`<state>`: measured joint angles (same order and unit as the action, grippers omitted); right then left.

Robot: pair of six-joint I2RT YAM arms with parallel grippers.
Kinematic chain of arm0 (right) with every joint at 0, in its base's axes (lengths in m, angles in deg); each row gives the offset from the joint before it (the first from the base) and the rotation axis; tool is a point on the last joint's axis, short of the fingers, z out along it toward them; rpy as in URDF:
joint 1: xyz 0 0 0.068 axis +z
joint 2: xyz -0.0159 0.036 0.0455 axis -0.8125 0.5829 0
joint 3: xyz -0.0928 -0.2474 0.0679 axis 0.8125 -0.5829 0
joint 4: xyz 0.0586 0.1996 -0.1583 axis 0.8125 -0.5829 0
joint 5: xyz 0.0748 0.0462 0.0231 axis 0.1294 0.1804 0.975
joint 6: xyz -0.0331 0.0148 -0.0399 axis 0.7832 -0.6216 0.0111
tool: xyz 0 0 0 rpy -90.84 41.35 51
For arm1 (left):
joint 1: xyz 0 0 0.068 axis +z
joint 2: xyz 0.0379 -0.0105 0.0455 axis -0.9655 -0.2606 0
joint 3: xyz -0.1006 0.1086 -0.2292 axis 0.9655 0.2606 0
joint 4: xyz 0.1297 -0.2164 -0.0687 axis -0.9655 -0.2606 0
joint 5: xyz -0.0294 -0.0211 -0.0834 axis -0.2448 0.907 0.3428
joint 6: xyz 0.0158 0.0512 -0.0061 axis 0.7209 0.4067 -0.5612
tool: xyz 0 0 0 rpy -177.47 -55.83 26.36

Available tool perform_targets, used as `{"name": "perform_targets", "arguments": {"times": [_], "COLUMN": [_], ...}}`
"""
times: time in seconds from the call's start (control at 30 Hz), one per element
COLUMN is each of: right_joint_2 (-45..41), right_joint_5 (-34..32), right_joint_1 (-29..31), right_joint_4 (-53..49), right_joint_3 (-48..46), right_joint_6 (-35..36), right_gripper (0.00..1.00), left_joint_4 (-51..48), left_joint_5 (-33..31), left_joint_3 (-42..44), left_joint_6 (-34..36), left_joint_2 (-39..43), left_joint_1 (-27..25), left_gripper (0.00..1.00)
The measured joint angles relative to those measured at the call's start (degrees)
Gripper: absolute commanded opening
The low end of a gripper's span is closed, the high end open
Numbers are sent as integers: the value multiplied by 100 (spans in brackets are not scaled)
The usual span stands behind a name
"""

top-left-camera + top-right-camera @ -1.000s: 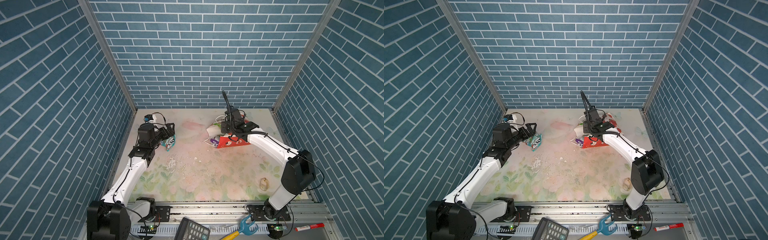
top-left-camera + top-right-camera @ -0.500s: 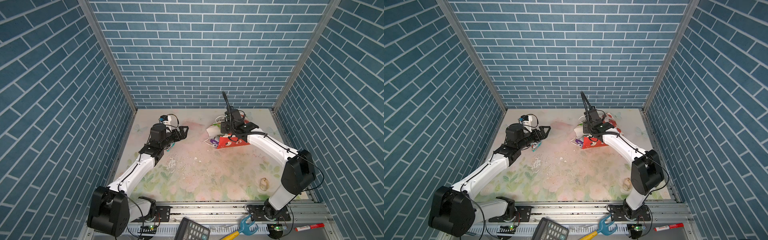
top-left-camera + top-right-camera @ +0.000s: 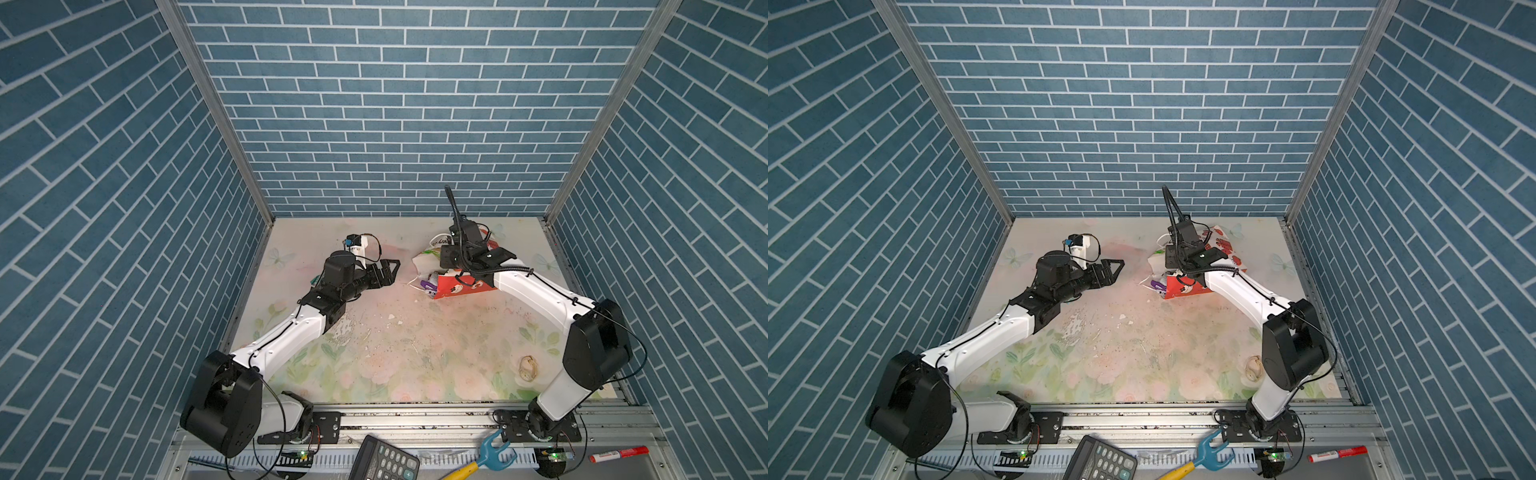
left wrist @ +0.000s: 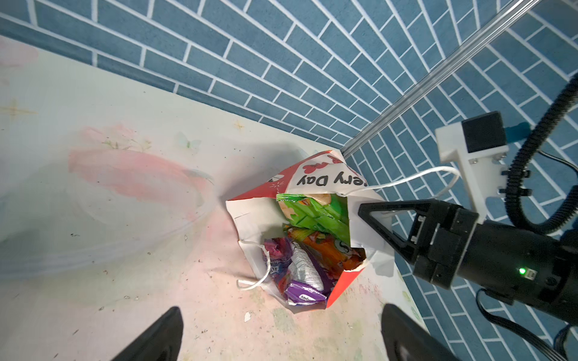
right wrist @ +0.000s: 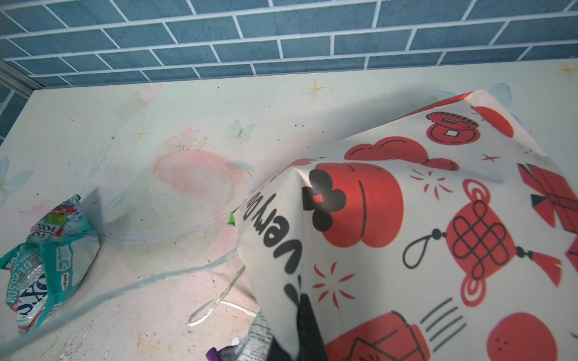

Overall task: Take the snacks out of the paper bag
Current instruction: 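Move the left gripper back toward the bag opening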

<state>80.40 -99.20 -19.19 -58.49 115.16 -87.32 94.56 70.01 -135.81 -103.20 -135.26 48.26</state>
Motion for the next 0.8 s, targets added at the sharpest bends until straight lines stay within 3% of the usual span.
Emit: {"name": "perform_targets", "arguments": {"times": [0.5,0.8], "right_joint_2": [-70,-70], "right_joint_5": [4,9], "right_joint_1": [0,0], "right_joint_4": [26,22], "right_joint_3": [-74,-74], "right_joint_6": [-92,-92], "right_gripper": [0,0], "left_joint_4": [623,1534], "left_joint_5": [-2,442], "left_joint_3": [0,0], "left_joint_6": [-323,-1023], "left_joint_2": [-835,-1499], "left_joint_1": [-533,-669], "left_gripper": [97,83]}}
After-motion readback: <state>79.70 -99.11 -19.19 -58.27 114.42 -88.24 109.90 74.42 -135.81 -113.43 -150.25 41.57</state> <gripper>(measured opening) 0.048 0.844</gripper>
